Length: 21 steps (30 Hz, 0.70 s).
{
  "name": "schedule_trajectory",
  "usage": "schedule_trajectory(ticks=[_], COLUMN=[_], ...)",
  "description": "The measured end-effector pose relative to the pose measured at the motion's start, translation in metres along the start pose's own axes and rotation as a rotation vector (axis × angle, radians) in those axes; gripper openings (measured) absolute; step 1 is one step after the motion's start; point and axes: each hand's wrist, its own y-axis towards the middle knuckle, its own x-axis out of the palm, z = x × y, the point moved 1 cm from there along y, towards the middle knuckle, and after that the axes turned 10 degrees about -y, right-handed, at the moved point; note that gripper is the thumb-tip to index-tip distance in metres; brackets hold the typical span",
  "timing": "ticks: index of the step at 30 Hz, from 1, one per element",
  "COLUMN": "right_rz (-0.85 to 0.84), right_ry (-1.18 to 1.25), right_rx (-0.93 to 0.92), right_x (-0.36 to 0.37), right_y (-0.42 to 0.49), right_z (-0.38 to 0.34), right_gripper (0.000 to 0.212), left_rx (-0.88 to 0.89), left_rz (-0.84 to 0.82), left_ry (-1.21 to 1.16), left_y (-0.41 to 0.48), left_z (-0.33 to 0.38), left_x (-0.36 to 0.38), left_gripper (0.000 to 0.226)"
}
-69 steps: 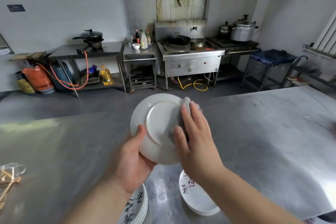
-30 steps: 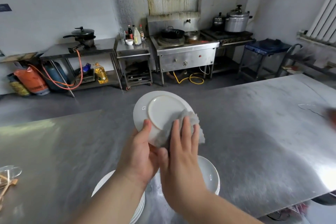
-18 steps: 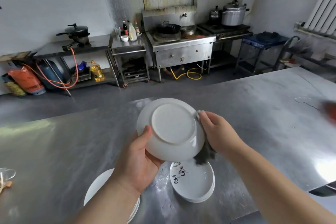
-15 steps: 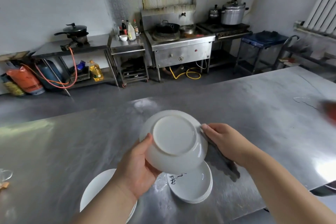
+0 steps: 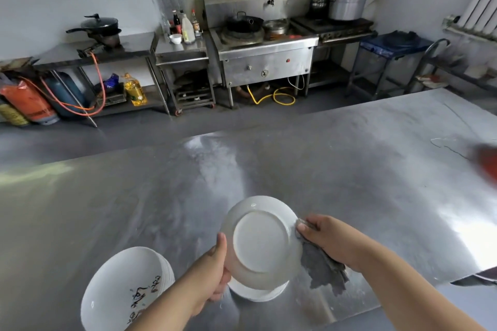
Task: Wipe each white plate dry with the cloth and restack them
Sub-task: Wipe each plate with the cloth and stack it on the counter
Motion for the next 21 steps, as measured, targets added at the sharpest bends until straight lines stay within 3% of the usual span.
schedule_trajectory(ticks=[4,7,10,12,14,21], right_rz=[0.005,-0.069,-0.014,0.066,0.100,0.126], right_ry=[0.214,0.537,0.472,0.331,0.197,-0.098], right_rx=[0.045,0.089,0.118,0.177,0.195,0.161], right_x=[0.011,0.028,0.055,0.072,0.083,0.107], right_y=[0.011,0.018,0.031,0.044,0.056,0.079], right_z=[0.010,0.009,0.015,0.020,0.022,0.029], right_gripper=[0.038,0.035,0.012,0.019,0.012,0.024], left_rx=[0.050,0.091,0.193,0.243,0.267,0.267], left_rz=[0.068,0.127,0.259,0.316,0.378,0.532], left_ry=[-0.360,-0.522,-0.326,-0.140,0.019,0.271], left_y=[0.018,0.031,0.051,0.065,0.077,0.098], left_z=[0.000,0.000,-0.009,-0.019,-0.028,-0.050], left_x=[0.005,0.006,0.004,0.004,0.002,0.004], left_gripper=[0.094,0.054,0.004,0.009,0.008,0.009])
